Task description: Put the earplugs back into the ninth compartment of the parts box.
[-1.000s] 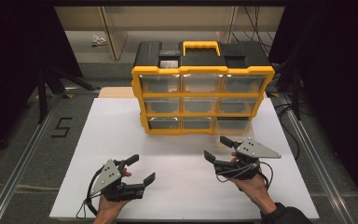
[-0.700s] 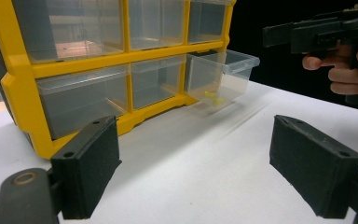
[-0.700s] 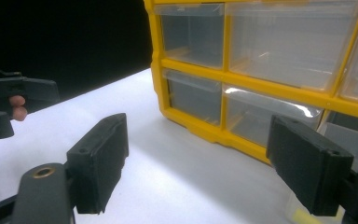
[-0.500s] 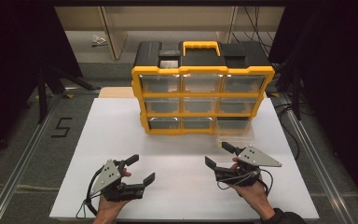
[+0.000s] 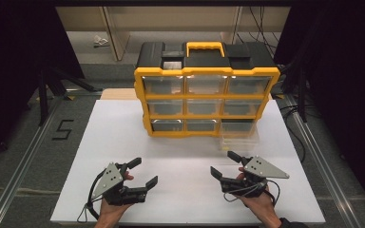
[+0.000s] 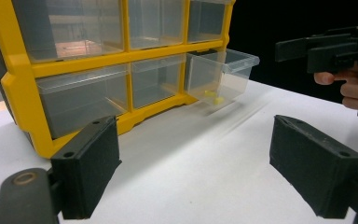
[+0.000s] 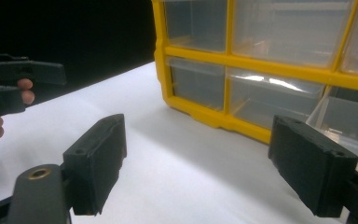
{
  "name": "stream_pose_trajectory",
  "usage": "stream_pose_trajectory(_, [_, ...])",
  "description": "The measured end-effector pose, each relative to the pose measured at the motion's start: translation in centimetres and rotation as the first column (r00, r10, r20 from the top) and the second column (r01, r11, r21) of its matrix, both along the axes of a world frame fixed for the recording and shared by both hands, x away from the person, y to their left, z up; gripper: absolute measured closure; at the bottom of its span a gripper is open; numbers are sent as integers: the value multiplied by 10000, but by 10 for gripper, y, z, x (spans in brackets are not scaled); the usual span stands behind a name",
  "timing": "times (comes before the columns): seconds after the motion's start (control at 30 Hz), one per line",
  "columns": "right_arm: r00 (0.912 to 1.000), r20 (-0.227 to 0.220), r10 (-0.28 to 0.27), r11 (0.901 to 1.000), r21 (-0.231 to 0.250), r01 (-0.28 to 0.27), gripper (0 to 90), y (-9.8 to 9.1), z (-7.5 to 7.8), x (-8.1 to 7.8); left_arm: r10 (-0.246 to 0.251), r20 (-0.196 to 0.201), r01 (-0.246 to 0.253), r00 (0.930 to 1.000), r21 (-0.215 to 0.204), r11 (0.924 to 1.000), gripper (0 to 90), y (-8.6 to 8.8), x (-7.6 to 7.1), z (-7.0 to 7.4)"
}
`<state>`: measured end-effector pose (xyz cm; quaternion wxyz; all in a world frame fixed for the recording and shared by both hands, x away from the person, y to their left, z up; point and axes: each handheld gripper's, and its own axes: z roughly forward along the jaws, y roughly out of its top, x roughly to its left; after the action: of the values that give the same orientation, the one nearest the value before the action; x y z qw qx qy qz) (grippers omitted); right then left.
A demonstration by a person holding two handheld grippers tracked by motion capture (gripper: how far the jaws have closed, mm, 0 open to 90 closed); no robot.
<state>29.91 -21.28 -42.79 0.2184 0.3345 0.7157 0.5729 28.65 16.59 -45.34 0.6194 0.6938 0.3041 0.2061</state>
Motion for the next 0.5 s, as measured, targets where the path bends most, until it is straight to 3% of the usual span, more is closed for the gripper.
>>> stream_pose_trajectory(0.5, [9998,182,6,10000,-42,-6,183,-4,-5,-13,-14,25,15,10000,-43,10000,156,1,-1,0])
